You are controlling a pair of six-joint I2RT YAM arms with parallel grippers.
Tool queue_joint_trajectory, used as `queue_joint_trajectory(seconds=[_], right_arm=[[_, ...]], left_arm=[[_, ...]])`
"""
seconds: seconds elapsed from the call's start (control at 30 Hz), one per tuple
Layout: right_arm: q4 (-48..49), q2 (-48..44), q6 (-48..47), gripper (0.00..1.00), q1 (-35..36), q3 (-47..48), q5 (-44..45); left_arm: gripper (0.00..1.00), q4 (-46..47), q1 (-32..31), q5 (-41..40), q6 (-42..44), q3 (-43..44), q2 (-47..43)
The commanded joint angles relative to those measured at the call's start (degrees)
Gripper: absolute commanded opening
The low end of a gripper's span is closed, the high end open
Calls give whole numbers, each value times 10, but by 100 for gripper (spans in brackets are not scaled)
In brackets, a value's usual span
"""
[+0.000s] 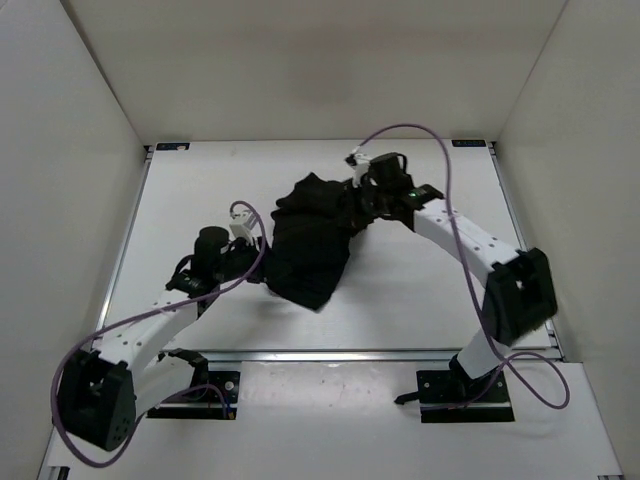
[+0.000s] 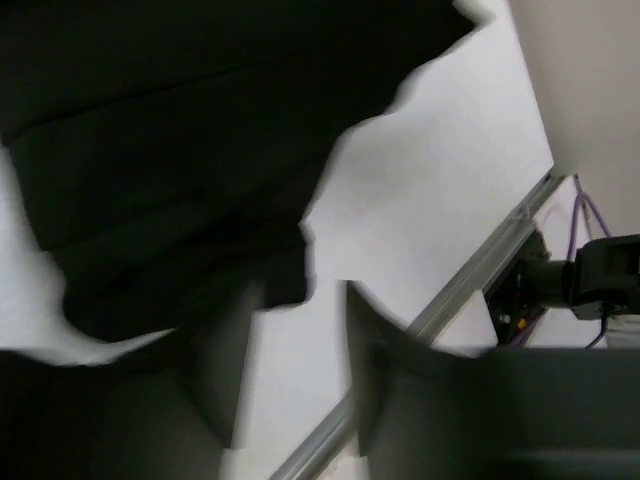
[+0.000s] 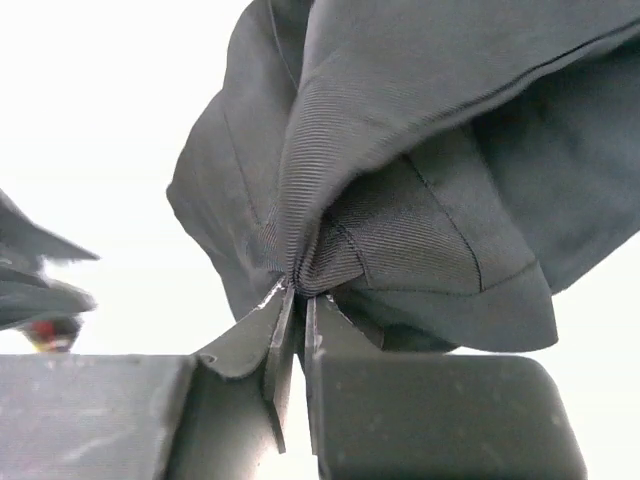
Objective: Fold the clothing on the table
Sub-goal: Flatten the skirt out
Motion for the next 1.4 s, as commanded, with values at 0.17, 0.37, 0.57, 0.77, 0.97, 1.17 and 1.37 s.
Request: queue_joint_trajectory(seconds=[0.17, 0.37, 0.57, 0.77, 0.97, 1.17, 1.37], right_arm=[[74, -77, 131, 0, 9, -149, -79], [126, -78, 137, 0, 21, -187, -73], [144, -84, 130, 0, 31, -214, -66], [151, -104, 122, 0, 34, -231, -55], [121, -143, 119, 0, 22, -278, -81], [82, -217, 116, 0, 12, -333, -62], [51, -262, 95, 20, -31, -360, -32]], left_arm=[[69, 61, -49, 9, -154, -60, 71], [80, 167, -134, -65, -300, -79, 77], [82, 176, -158, -105, -352, -67, 148], [79, 150, -163, -162, -346, -71, 191], [38, 105, -91, -175, -257, -36, 238], [0, -10, -17, -211, -144, 44, 252], [30, -37, 46, -183, -86, 68, 245]])
